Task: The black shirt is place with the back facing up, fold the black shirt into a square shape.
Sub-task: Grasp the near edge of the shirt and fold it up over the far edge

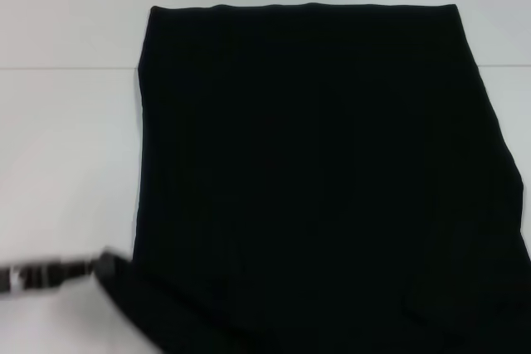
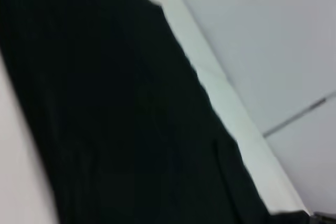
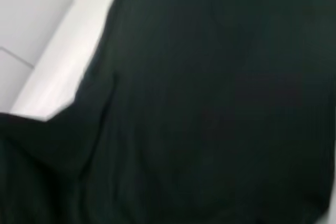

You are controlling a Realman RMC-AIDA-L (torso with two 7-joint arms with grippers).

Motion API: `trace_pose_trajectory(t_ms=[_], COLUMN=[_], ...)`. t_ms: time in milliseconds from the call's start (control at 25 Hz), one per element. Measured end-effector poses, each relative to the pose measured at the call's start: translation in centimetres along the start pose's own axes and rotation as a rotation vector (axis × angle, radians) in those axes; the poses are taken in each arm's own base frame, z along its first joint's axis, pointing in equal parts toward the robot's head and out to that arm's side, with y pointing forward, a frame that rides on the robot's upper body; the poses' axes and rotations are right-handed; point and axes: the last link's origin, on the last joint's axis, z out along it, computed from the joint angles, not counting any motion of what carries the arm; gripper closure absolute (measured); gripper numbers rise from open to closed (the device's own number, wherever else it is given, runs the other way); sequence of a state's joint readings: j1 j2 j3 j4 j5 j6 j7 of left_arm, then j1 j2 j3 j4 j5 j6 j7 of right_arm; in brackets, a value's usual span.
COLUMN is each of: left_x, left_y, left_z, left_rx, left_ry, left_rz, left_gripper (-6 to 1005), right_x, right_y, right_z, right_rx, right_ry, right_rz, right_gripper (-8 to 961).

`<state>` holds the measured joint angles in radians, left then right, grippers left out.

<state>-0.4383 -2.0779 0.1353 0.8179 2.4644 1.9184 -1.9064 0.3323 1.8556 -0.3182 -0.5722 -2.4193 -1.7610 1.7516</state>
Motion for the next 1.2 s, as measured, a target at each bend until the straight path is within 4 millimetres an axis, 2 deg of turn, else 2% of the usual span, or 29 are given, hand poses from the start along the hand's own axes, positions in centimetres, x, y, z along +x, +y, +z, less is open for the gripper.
trace_pose_trajectory(t_ms=[320, 440, 560, 880, 1080, 1200], left_x=[9.8, 13.0, 15.2, 19.3, 20.7, 20.8], left_y=[-1.1, -1.2, -1.7, -2.2, -2.5, -2.8], left_z=[3.7, 5.4, 6.8, 9.5, 10.5, 11.2], left_rx=[0.053, 0.106, 0.179, 0.332, 0.418, 0.462], left_ry=[0.167, 0.215, 0.258, 0.362, 0.387, 0.393], left_rz=[0.079, 0.109, 0.126, 0.175, 0.2, 0.214], left_gripper=[962, 960, 958, 952, 949, 947], right_x=[-8.0, -11.0, -13.6, -20.1, -23.3, -24.2], right_y=[0.1, -0.1, -0.1, -0.5, 0.1, 0.5], right_z=[2.8, 4.3, 5.7, 9.2, 10.8, 11.6], right_rx=[0.03, 0.078, 0.124, 0.311, 0.395, 0.422], right_ry=[-0.132, -0.164, -0.192, -0.26, -0.281, -0.287], right_rz=[-0.079, -0.094, -0.113, -0.157, -0.212, -0.23], right_gripper=[909, 909, 909, 908, 909, 910])
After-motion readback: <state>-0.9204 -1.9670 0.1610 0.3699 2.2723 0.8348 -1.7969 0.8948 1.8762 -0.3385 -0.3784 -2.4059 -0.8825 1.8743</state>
